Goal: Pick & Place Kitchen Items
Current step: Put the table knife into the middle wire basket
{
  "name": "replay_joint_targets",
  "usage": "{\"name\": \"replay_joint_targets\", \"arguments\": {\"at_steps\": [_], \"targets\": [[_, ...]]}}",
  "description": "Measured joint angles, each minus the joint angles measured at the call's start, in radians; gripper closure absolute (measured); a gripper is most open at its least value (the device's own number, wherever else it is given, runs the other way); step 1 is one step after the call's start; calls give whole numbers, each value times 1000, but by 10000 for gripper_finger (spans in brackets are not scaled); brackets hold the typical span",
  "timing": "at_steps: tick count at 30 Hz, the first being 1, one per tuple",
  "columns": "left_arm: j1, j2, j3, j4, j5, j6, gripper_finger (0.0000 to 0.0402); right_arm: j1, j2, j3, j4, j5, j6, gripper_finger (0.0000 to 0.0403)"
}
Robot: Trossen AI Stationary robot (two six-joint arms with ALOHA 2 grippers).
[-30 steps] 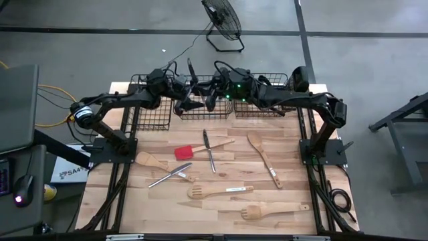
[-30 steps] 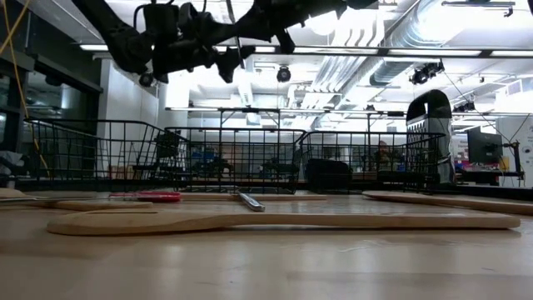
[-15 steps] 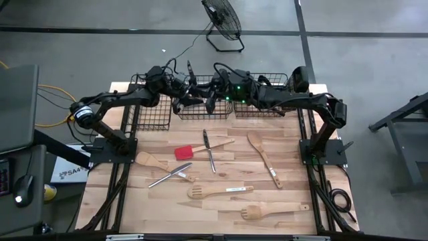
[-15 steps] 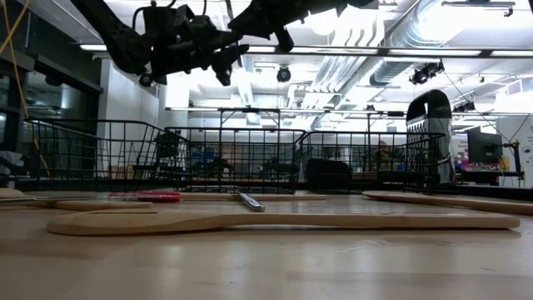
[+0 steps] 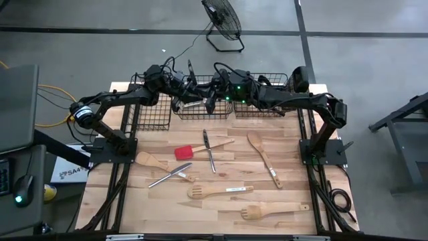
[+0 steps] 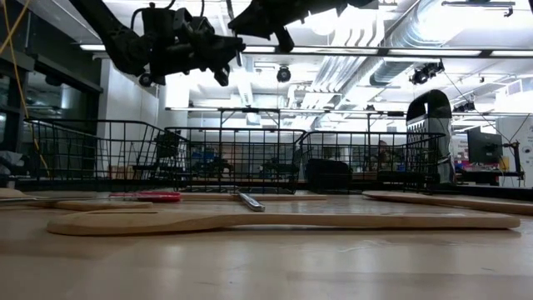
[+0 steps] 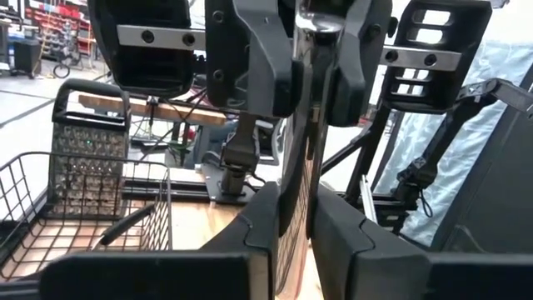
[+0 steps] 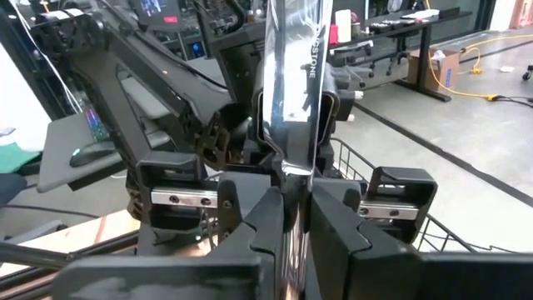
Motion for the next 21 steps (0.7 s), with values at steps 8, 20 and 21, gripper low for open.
{"name": "replay_joint_targets", "arguments": {"at_steps": [8,20,21], "targets": [[0,0,0,-16,-2,-2,360,0,0,0,-11,1,18,324],[72,0,0,-115,3,17,360,7,-131,1,-376,116,95,248],[85,0,0,-126,4,19,360,9,-145,1,-412,143,98,248]]}}
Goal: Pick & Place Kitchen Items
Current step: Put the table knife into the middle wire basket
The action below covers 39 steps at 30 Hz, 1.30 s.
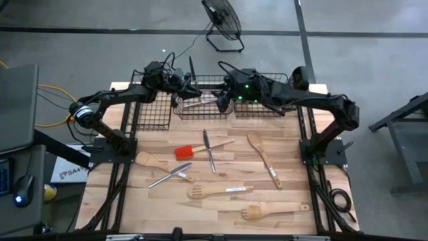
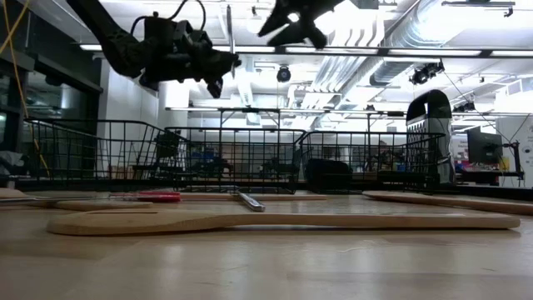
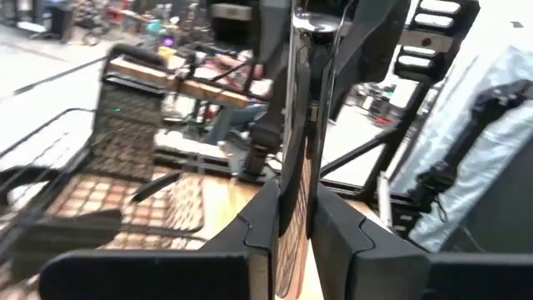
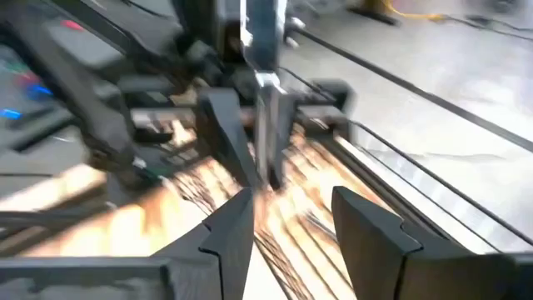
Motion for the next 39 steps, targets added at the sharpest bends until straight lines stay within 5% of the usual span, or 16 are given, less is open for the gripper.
{"name": "replay_joint_targets", "arguments": {"at_steps": [11,17,24,32,39], "targets": [[73,0,0,-93,-13,21,360,75,-43,-9,-342,297,72,251],[71,0,0,-230,-69,130,360,117,-74,-181,-243,351,106,251],[71,0,37,-487,-182,281,360,155,-199,-455,64,355,162,251],[-6,0,225,-1023,-561,581,360,197,-329,-691,354,364,212,251],[-83,1,273,-1157,-875,675,360,288,-395,-811,443,516,242,251]]}}
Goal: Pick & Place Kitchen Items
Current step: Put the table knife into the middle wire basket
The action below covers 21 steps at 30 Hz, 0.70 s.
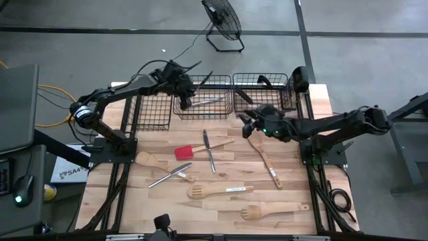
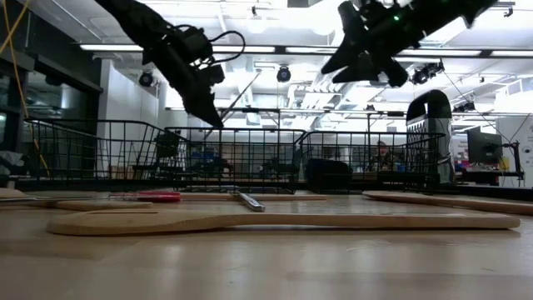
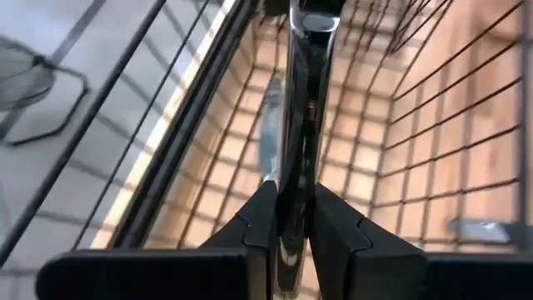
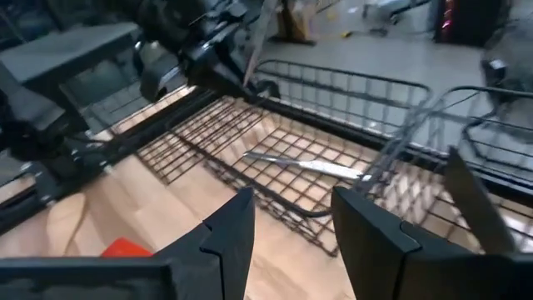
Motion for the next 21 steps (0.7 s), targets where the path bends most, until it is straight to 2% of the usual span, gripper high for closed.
{"name": "replay_joint_targets", "arguments": {"at_steps": [6,11,17,21], "targets": [[4,1,0,-42,-120,9,360,94,-65,-102,98,114,22,251],[3,6,0,-86,-127,9,360,141,-93,-154,136,155,82,251],[-3,63,0,-107,-136,10,360,175,-88,-166,137,156,109,251],[-3,110,51,-166,-136,13,360,181,-88,-166,137,156,108,251]]}}
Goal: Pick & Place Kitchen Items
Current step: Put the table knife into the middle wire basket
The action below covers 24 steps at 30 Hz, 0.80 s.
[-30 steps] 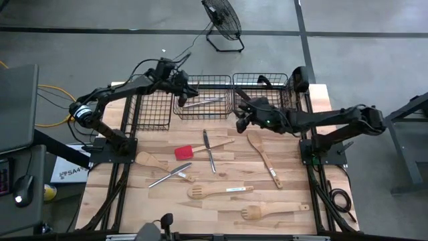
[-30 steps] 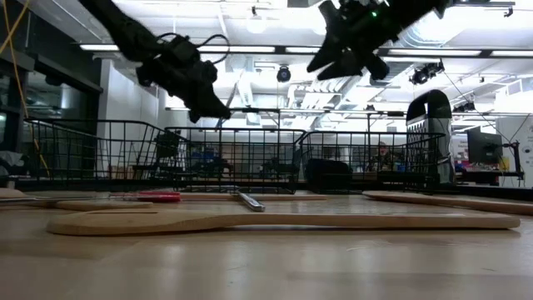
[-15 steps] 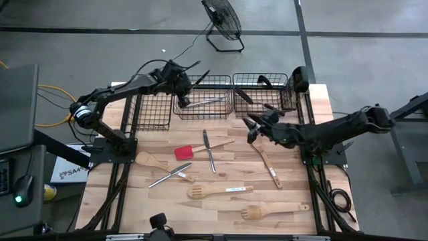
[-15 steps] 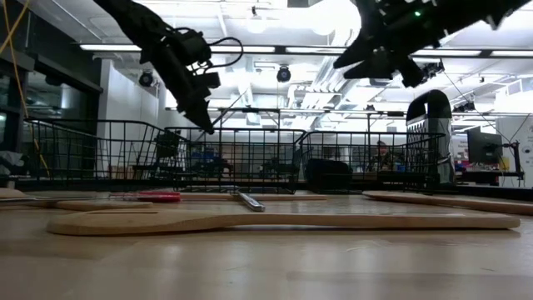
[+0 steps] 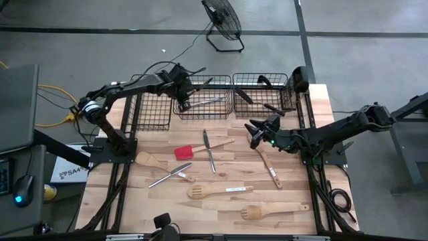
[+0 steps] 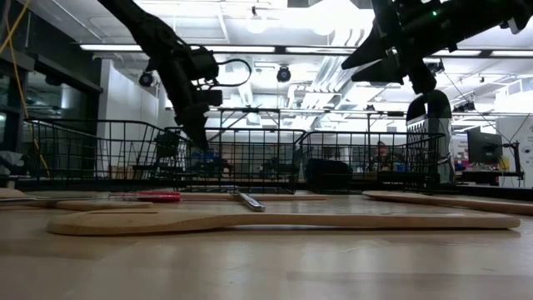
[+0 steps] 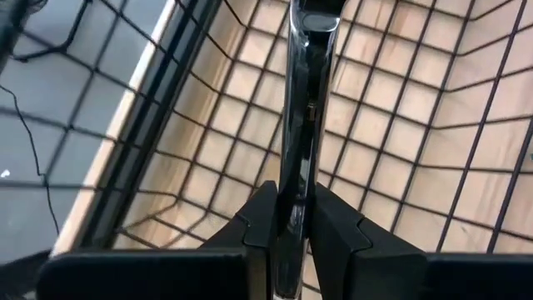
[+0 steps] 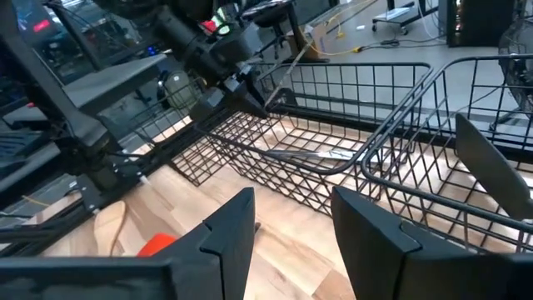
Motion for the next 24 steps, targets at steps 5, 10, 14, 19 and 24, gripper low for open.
{"name": "replay_joint_targets", "arguments": {"at_steps": [5,10,14,19,24], "targets": [[0,81,120,-135,3,45,360,0,0,0,0,1,-3,251],[0,171,235,-288,4,50,360,-1,0,0,-2,24,-8,251],[0,234,270,-335,17,17,360,-1,1,0,-6,25,-9,251],[-2,276,280,-342,20,-11,360,-1,1,0,-15,25,-10,251],[-5,288,279,-332,3,-15,360,-1,1,0,-16,25,-7,251]]}}
